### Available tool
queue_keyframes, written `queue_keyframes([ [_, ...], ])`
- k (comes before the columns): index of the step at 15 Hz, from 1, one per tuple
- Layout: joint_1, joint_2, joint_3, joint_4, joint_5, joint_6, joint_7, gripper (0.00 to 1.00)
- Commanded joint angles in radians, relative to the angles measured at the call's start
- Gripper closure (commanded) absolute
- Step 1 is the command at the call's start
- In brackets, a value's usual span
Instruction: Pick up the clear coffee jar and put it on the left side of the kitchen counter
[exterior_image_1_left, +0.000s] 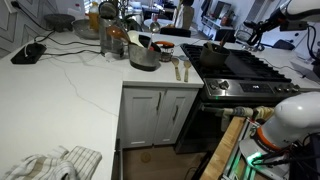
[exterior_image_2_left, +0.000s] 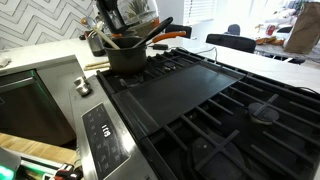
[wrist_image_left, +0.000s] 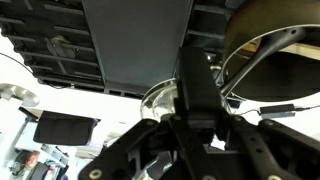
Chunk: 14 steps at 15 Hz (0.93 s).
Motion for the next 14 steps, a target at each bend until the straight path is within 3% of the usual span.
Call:
queue_keyframes([
  [1, 0.086, -0.010, 0.006, 0.054, 0.064, -0.009, -0.056, 0.93],
  [7, 0.313, 0.001, 0.045, 0.192, 0.200, -0.020, -0.179, 0.93],
  [14, 0.614, 0.101, 0.015, 0.380, 0.444, -0.052, -0.329, 0.93],
])
